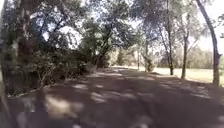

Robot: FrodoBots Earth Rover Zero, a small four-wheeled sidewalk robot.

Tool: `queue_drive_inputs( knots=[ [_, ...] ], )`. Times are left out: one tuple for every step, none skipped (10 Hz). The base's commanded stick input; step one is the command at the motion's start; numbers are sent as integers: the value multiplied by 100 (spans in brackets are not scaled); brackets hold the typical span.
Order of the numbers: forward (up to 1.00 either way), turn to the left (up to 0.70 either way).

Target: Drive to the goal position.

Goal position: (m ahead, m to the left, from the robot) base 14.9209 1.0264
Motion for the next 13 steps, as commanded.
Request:
queue_drive_inputs(
  knots=[
    [70,0],
    [70,0],
    [70,0],
    [70,0],
    [70,0],
    [70,0],
    [70,0],
    [70,0],
    [70,0],
    [70,0],
    [70,0],
    [70,0],
    [70,0]
  ],
)
